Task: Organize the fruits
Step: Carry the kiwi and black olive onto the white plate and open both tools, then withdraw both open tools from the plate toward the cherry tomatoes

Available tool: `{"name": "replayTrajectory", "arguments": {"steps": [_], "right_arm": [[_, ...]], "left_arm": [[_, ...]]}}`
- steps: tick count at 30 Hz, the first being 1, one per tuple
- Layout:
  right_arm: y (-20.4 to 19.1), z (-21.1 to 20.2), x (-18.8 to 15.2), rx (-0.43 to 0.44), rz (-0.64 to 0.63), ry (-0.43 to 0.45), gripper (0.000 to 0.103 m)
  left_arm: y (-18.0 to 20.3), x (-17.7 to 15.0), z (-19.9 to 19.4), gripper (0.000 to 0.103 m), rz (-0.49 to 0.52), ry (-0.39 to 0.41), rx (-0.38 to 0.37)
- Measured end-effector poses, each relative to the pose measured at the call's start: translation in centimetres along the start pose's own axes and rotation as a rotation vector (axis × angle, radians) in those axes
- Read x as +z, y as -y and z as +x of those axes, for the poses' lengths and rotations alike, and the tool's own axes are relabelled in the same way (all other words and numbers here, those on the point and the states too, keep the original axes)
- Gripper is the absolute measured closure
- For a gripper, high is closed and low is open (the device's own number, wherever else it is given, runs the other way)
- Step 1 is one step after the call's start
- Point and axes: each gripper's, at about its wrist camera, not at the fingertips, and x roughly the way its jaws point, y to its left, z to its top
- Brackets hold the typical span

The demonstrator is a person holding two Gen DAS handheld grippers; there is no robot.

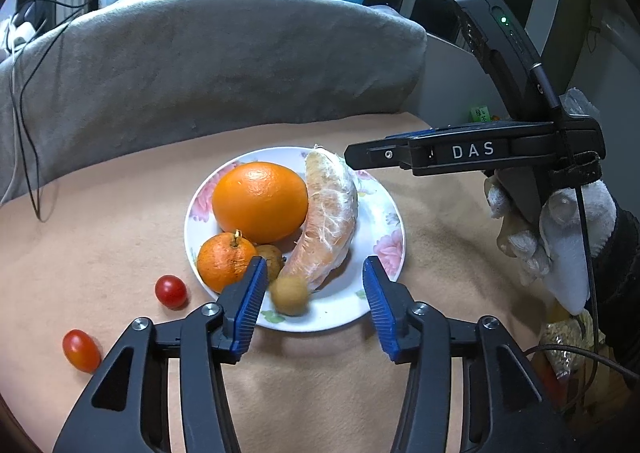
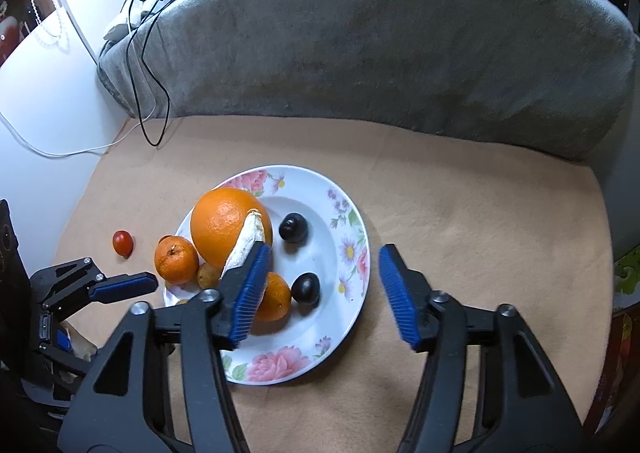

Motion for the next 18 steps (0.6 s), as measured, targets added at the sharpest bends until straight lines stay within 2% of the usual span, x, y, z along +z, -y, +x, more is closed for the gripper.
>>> {"name": "replayTrajectory", "arguments": {"steps": [2,5,7,18], "right_arm": [[-0.1,-0.3,0.1,-0.012,-0.008,0.011,0.033],[-0.4,-0.6,0.2,-0.019,-0.014,0.025,0.023],[-0.6,-0.7,0.2,-0.024,-0.021,0.034,0.022],[-2.6,-1.1,0.7,-0.066,-0.086,0.047,0.022]], "left_arm": [[0.1,0.0,-0.2,0.043,0.007,0.005,0.006],[0.2,0.0,-0.5,0.036,0.015,0.009,0.017],[0.2,-0.1,-0.8,0.032,0.015,0.011,0.031],[-1.5,-0.2,-2.2,0.032,0.007,0.012,0.084]]}}
